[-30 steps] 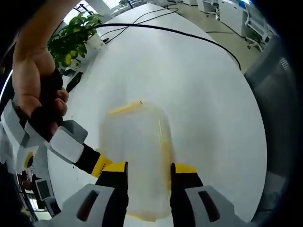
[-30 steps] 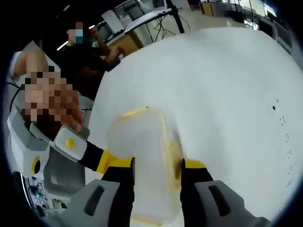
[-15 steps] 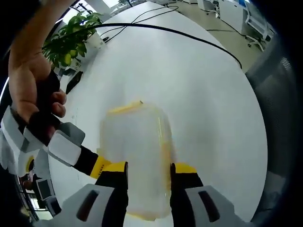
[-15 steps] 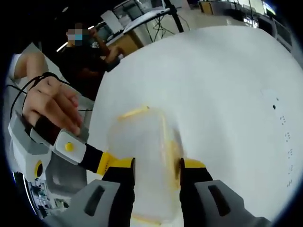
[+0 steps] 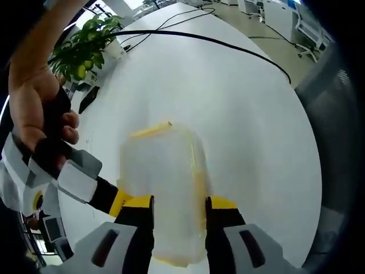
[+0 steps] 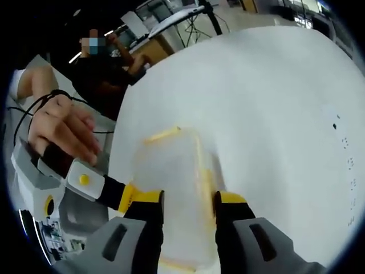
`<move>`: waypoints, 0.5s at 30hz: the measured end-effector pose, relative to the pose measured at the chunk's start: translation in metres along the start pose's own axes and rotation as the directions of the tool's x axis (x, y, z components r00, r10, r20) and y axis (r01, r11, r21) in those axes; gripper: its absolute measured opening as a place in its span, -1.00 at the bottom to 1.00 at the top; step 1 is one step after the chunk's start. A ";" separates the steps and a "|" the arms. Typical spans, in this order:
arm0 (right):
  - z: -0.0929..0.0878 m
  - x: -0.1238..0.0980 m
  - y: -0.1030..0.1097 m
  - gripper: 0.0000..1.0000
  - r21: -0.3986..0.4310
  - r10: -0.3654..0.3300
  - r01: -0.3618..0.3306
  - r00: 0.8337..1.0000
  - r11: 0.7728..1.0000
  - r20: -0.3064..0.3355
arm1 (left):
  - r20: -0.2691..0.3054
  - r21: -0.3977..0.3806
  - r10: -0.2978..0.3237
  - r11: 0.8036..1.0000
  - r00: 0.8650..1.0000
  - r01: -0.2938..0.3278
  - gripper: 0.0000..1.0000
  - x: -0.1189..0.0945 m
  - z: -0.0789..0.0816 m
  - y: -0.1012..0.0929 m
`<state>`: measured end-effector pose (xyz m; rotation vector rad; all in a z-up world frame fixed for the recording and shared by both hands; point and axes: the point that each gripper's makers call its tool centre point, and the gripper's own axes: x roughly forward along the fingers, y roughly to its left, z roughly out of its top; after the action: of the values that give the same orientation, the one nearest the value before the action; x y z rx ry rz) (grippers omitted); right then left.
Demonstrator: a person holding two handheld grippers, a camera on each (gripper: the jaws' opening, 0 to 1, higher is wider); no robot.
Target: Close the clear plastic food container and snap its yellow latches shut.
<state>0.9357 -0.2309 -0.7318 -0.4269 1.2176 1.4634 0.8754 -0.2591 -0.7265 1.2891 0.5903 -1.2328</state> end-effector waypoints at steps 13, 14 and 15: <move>0.006 -0.014 -0.003 -0.26 -0.017 -0.094 0.095 0.993 0.995 0.065 | 0.108 -0.087 0.006 0.996 0.994 0.003 -0.39 -0.012 0.011 0.003; 0.008 -0.016 -0.002 -0.26 -0.016 -0.102 0.104 0.992 0.994 0.074 | 0.121 -0.108 0.016 0.994 0.993 -0.003 -0.39 -0.015 0.012 0.005; 0.009 -0.017 0.001 -0.26 -0.013 -0.110 0.111 0.991 0.994 0.081 | 0.130 -0.116 0.024 0.993 0.991 -0.009 -0.39 -0.017 0.013 0.006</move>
<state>0.9436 -0.2322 -0.7142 -0.4368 1.1015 1.3839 0.8717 -0.2662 -0.7054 1.1057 0.5467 -1.2420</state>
